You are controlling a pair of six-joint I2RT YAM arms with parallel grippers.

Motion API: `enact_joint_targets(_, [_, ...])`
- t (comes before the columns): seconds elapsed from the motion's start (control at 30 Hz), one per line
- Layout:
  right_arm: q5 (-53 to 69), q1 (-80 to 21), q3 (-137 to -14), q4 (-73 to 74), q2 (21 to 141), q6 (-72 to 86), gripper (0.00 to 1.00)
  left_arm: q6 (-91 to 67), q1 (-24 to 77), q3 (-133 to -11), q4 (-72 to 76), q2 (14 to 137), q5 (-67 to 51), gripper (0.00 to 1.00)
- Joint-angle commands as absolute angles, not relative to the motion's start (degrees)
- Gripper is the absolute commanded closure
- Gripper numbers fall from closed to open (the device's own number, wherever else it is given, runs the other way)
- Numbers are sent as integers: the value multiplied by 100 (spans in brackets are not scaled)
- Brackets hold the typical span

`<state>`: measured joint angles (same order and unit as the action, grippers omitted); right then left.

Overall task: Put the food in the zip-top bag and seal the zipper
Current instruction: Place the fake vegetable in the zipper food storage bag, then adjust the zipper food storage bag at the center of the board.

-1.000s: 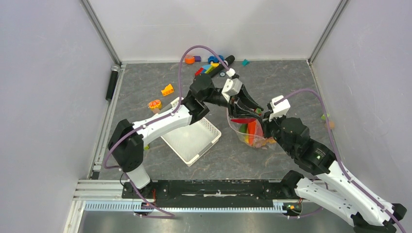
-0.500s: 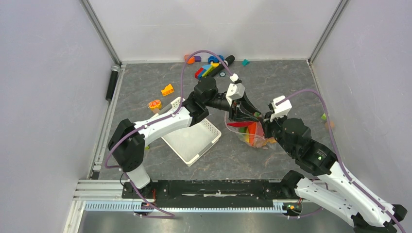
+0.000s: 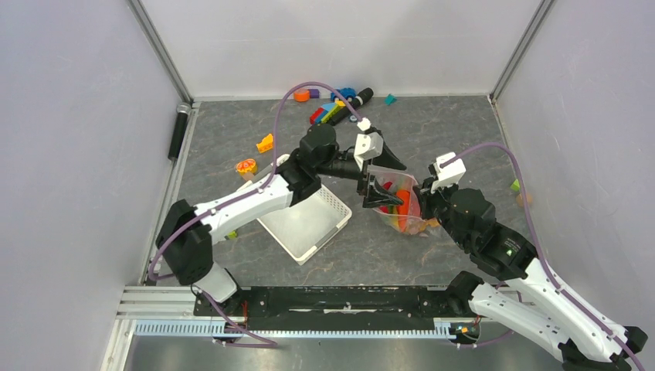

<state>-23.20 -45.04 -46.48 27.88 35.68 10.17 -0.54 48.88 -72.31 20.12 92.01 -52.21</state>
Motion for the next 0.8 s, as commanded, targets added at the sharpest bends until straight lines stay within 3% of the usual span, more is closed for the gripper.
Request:
enact_joint_targets(0.0, [-2486, -4500, -4882, 2625, 3520, 1009, 96, 188, 4874, -6970, 1925, 8411, -4699, 0])
enact_joint_targets(0.27, [-2600, -4500, -4963, 2773, 3529, 1055, 96, 1683, 4476, -5580, 1310, 6707, -3451, 0])
enact_joint_targets(0.43, [-2602, -4496, -4983, 2810, 3533, 1046, 96, 2148, 3511, -5652, 539, 6871, -3534, 0])
enact_joint_targets(0.53, [-2549, -4498, -5014, 2845, 3526, 1049, 96, 3028, 2986, -5704, 32, 7301, -4648, 0])
enact_joint_targets(0.77, [-2511, -4501, -5043, 2887, 3603, 1035, 96, 3173, 2945, -6145, 96, 8214, -5611, 0])
